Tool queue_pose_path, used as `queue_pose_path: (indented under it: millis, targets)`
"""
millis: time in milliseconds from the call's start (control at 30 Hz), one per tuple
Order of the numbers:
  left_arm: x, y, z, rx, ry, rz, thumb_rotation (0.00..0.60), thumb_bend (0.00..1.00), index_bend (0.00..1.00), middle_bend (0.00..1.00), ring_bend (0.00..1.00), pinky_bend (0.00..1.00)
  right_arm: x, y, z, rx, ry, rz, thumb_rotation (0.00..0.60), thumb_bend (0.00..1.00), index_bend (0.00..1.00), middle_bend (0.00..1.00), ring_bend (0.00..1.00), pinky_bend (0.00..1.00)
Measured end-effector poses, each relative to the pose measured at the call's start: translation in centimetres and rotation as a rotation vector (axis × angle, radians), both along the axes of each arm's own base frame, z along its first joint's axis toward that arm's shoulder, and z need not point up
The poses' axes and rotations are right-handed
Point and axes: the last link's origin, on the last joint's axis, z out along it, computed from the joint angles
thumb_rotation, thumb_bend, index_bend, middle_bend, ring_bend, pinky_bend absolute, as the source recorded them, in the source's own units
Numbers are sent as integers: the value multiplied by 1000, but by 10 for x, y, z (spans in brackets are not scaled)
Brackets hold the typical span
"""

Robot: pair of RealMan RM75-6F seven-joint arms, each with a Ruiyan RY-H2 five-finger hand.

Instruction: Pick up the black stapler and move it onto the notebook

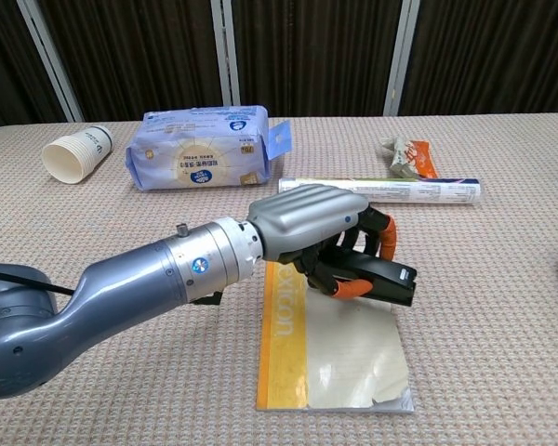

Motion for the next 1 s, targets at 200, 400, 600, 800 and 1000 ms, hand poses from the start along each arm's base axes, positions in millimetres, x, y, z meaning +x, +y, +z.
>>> queue_pose_path:
  millis: [200, 400, 600, 800, 1000]
  targets:
    - [-2, 2, 2, -9, 25, 17, 600, 310, 466, 542, 515, 511, 0, 0, 0, -3, 4, -2, 600, 24, 0, 0, 0, 0]
    - [-7, 4, 6, -35, 67, 42, 600, 251, 330, 485, 448, 415, 0, 0, 0, -1, 4, -2, 600, 24, 0, 0, 0, 0]
    - [-9, 4, 7, -53, 104, 63, 600, 197, 209, 368, 314, 377, 2, 3, 2, -6, 2, 9, 600, 24, 0, 0, 0, 0]
    - [-9, 5, 15, -35, 120, 53, 600, 147, 142, 287, 254, 310, 2, 4, 3, -9, -1, 11, 600, 24, 0, 0, 0, 0]
    - [-12, 6, 32, -5, 116, 46, 600, 107, 67, 128, 110, 219, 4, 9, 9, -33, -8, 25, 600, 25, 0, 0, 0, 0]
